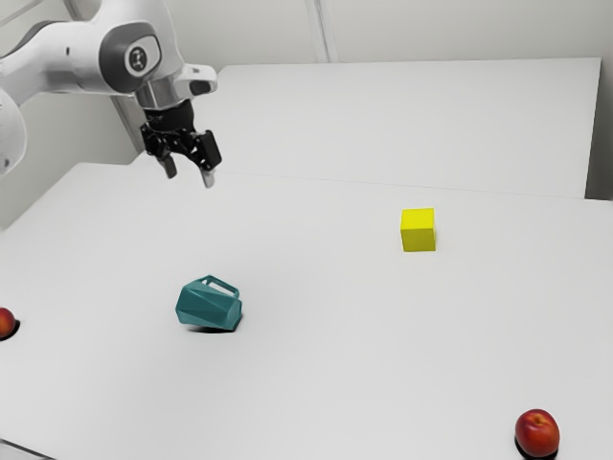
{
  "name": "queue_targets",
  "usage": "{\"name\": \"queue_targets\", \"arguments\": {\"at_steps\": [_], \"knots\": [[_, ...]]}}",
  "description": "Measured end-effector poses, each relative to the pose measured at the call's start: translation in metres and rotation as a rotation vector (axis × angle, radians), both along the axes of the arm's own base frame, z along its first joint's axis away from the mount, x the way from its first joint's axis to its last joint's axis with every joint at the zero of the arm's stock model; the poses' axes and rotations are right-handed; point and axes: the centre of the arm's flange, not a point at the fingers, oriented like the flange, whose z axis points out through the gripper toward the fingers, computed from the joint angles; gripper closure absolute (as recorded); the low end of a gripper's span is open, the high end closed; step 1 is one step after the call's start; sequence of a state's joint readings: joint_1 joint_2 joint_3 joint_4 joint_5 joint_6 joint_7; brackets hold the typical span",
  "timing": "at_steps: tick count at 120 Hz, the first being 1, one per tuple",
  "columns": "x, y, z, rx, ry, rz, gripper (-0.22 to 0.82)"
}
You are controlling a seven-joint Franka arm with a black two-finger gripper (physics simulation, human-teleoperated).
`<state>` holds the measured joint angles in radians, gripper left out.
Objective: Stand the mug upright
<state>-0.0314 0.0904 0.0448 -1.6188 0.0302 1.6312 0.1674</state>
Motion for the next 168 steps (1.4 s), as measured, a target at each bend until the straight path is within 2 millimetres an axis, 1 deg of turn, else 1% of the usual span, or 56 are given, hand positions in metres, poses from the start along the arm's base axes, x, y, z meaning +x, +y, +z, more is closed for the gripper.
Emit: {"name": "queue_targets", "arguments": {"at_steps": [17, 38, 49, 60, 69, 75, 82, 91, 104, 120, 136, 144, 149, 157, 168], "knots": [[0.003, 0.007, -0.011, -0.043, -0.02, 0.003, 0.0], [-0.001, 0.024, -0.039, -0.145, 0.01, 0.058, 0.0], [-0.004, 0.039, -0.052, -0.199, 0.027, 0.1, 0.0], [-0.005, 0.065, -0.076, -0.268, 0.066, 0.172, 0.0], [-0.005, 0.091, -0.102, -0.326, 0.103, 0.242, 0.0], [-0.004, 0.104, -0.117, -0.363, 0.123, 0.274, 0.0], [-0.004, 0.116, -0.136, -0.413, 0.148, 0.305, 0.0], [-0.011, 0.131, -0.163, -0.489, 0.183, 0.35, 0.0], [-0.019, 0.146, -0.188, -0.564, 0.208, 0.382, 0.0], [-0.021, 0.153, -0.214, -0.628, 0.233, 0.39, 0.0], [-0.02, 0.151, -0.237, -0.673, 0.253, 0.381, 0.0], [-0.025, 0.148, -0.25, -0.701, 0.27, 0.383, 0.0], [-0.027, 0.146, -0.253, -0.713, 0.272, 0.381, 0.0], [-0.028, 0.145, -0.253, -0.725, 0.265, 0.372, 0.01], [-0.035, 0.142, -0.253, -0.738, 0.263, 0.363, 0.01]]}}
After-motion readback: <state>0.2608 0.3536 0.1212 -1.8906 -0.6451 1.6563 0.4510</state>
